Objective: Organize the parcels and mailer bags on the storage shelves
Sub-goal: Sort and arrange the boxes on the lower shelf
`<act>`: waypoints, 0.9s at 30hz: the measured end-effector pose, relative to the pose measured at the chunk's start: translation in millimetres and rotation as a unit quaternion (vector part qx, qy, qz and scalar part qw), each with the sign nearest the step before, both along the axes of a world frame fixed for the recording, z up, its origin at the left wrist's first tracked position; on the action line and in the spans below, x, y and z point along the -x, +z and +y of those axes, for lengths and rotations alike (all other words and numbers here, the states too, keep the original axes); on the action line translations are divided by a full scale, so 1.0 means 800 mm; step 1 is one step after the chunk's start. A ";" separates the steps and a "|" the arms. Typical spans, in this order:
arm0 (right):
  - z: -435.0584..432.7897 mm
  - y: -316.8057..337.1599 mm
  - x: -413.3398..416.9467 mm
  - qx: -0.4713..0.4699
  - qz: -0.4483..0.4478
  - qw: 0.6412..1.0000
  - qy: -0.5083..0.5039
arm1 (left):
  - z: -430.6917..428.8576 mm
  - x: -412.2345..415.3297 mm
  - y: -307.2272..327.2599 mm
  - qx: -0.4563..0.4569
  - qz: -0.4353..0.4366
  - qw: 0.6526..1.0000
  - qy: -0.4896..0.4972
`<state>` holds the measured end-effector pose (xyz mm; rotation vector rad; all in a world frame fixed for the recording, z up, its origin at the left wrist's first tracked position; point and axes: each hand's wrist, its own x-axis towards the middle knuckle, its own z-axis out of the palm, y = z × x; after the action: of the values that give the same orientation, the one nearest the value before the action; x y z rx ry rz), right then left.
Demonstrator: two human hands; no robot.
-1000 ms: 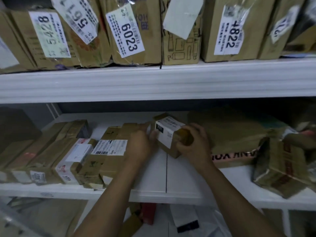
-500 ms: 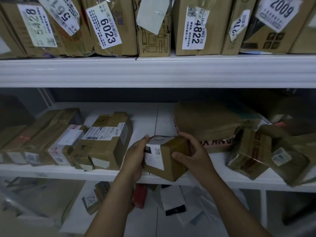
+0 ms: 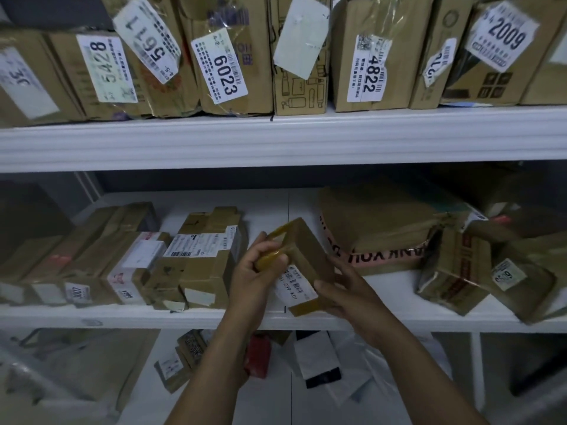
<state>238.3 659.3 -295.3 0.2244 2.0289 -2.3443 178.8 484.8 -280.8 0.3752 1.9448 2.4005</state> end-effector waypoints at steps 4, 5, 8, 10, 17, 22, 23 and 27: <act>-0.003 -0.007 0.005 -0.079 0.052 0.995 -0.029 | -0.005 -0.003 0.002 0.034 0.007 0.999 0.018; -0.003 -0.008 0.006 -0.097 0.058 0.993 -0.024 | -0.007 -0.003 0.002 0.037 0.002 0.999 0.017; -0.004 -0.009 0.014 -0.129 0.061 0.990 -0.020 | -0.014 0.001 0.000 0.083 0.000 0.996 -0.013; -0.006 -0.006 0.017 -0.106 0.049 0.993 -0.012 | -0.019 0.004 -0.002 0.123 0.005 0.992 -0.035; -0.027 0.002 0.037 -0.167 0.074 0.983 -0.002 | -0.029 0.017 -0.032 0.227 0.085 0.968 -0.063; -0.033 -0.015 0.053 -0.383 0.105 0.918 -0.001 | -0.038 0.023 -0.035 0.367 0.232 0.901 0.003; -0.034 -0.020 0.055 -0.391 0.109 0.914 0.008 | -0.044 0.027 -0.033 0.390 0.259 0.883 0.014; -0.041 -0.025 0.065 -0.378 0.105 0.919 0.047 | -0.084 0.046 -0.025 0.526 0.322 0.783 0.086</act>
<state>186.6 626.5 -315.3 -0.1207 2.8784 -1.4645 141.7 417.5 -301.0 1.0131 3.2708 0.8547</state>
